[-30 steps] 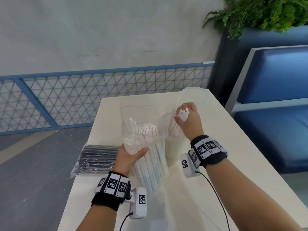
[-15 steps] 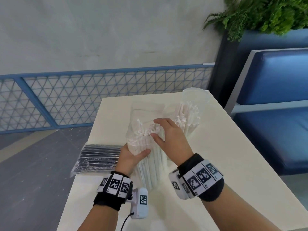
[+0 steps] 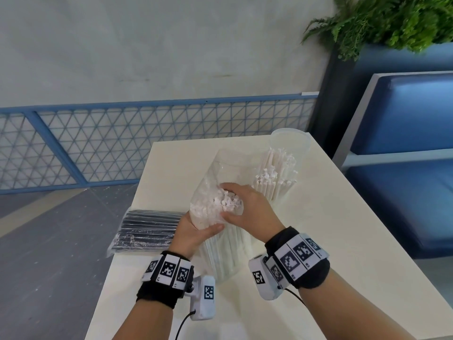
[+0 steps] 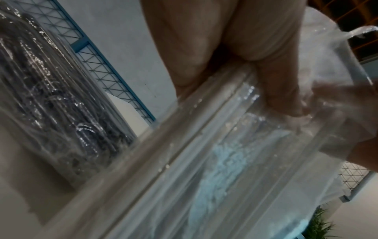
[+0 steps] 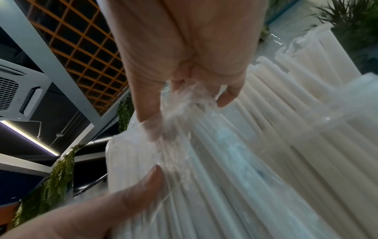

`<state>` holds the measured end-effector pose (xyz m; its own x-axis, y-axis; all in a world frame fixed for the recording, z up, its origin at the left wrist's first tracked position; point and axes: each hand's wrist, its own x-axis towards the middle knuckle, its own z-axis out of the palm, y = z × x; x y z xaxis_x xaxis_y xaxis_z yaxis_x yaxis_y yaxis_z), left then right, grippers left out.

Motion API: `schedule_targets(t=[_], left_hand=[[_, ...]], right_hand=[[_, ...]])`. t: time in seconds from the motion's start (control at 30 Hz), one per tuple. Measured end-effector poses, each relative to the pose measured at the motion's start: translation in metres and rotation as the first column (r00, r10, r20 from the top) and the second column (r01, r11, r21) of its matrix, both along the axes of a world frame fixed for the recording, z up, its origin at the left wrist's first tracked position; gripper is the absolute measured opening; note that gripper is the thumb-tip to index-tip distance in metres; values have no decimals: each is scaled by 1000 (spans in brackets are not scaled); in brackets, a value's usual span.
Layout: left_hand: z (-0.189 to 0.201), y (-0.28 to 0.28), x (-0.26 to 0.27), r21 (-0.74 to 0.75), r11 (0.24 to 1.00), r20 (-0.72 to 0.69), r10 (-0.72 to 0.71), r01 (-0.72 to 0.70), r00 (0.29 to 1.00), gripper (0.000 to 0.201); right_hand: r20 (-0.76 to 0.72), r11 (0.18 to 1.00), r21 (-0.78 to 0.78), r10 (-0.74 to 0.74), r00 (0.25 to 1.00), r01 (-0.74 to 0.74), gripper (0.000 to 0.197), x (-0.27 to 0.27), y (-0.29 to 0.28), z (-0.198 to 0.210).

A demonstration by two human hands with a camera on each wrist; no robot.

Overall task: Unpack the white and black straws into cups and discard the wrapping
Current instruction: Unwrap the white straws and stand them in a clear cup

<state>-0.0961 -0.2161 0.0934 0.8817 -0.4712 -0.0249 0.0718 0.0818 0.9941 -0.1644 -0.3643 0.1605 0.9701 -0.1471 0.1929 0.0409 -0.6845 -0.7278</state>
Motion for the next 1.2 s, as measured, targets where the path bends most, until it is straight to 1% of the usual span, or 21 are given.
schedule_targets(t=[0.13,0.2,0.27,0.37,0.43,0.5,0.57,0.63,0.8,0.9,1.0,1.1,1.2], left_hand=[[1,2,0,7,999,-13,-34,34,999,42],[1,1,-1,17,999,2,-51,51,999,42],[2,0,-1,23,998,11,-57,56,998,42],[2,-2,-2,3,999,11,-34,34,999,41],[3,-3,-3,-25,999,1,-31,31,1000,41],[2,-3,-3,-32,999,2,-7,7,1000,40],[0,-3,-2,-22,999,7,26,-26,1000,36],[-1,-3,-2,-2,999,7,46,-46,999,32],[-3,-5,2,46,994,18,95,-96,995,25],[-1,-7,1,54,995,27,79,-81,996,25],[1,-10,1,56,994,28,96,-98,995,20],[-1,-11,3,45,987,-9,158,-157,987,20],[-2,-10,4,10,983,-47,182,-182,982,25]], right_hand=[[-117,996,33,82,990,-78,61,7,-2,-5],[-175,996,19,84,981,-82,65,11,-3,-6],[-197,998,43,58,979,-50,67,15,-3,-9],[-125,990,137,2,992,15,59,15,4,-14],[-60,985,169,-22,998,32,57,14,8,-24],[9,973,226,-50,999,47,49,11,12,-28],[76,952,299,-100,992,73,40,9,12,-26],[126,939,333,-128,984,80,33,10,9,-21],[265,936,349,-140,954,40,26,8,5,12],[392,901,431,-138,910,-49,19,4,1,36],[478,875,467,-125,869,-131,18,-2,0,55],[454,865,450,-9,891,-220,22,-7,2,57],[318,856,454,101,943,-245,38,-11,-2,46]])
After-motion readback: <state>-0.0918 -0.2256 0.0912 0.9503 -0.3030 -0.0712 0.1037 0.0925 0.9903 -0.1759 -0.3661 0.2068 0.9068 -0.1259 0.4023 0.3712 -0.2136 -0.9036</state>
